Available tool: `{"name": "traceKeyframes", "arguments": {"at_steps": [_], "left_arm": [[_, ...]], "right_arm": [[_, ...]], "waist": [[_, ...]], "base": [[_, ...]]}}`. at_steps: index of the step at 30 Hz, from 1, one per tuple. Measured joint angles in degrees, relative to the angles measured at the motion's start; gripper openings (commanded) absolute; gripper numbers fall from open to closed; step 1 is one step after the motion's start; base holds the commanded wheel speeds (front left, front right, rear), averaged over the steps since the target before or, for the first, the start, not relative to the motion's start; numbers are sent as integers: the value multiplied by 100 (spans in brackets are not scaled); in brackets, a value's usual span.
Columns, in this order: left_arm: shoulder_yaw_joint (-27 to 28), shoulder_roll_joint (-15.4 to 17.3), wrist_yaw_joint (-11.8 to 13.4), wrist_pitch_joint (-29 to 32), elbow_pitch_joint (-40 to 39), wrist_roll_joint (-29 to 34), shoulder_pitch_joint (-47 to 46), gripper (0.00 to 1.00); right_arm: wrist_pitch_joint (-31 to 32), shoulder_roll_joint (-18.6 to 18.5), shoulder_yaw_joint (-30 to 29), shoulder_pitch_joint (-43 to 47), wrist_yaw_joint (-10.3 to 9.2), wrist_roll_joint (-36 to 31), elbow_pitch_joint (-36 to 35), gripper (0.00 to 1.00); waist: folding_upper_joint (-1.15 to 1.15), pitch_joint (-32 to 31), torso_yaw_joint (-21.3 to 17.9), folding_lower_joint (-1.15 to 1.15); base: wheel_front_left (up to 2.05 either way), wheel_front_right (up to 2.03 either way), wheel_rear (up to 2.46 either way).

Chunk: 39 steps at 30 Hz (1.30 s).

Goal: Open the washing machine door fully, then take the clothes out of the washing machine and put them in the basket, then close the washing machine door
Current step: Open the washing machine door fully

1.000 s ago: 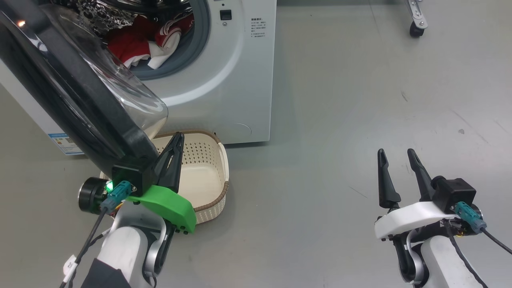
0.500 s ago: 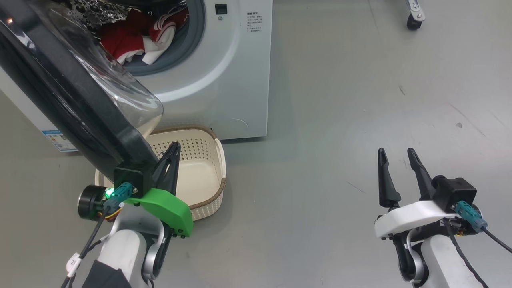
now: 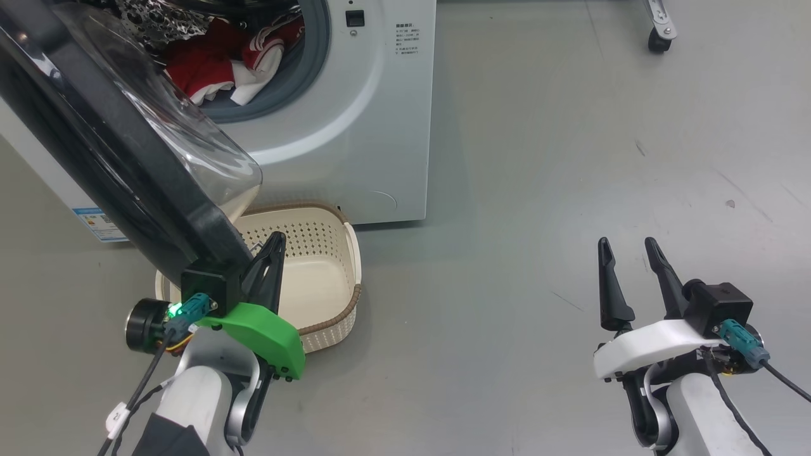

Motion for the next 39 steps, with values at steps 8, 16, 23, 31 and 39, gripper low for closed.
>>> {"name": "traceKeyframes", "arguments": {"at_steps": [8, 16, 23, 31, 39], "left_arm": [[-21, -14, -1, -56, 85, -4, -4, 0], [-124, -51, -36, -123, 229, -22, -7, 0], [-176, -92, -46, -181, 247, -57, -8, 0], [-199, -114, -46, -249, 287, -76, -10, 0], [-177, -114, -43, -353, 396, -134, -10, 0]], "right_arm": [[0, 15, -16, 1, 42, -31, 47, 100], [0, 19, -70, 12, 43, -104, 82, 100], [0, 19, -98, 22, 46, -129, 77, 100], [0, 19, -108, 30, 98, -179, 71, 100], [0, 18, -132, 30, 99, -221, 71, 100]], "waist": [[0, -53, 47, 0], [0, -131, 262, 0], [0, -136, 506, 0], [0, -89, 834, 0], [0, -42, 1162, 0]], "base": [[0, 0, 0], [0, 0, 0], [0, 0, 0], [0, 0, 0], [0, 0, 0]]}}
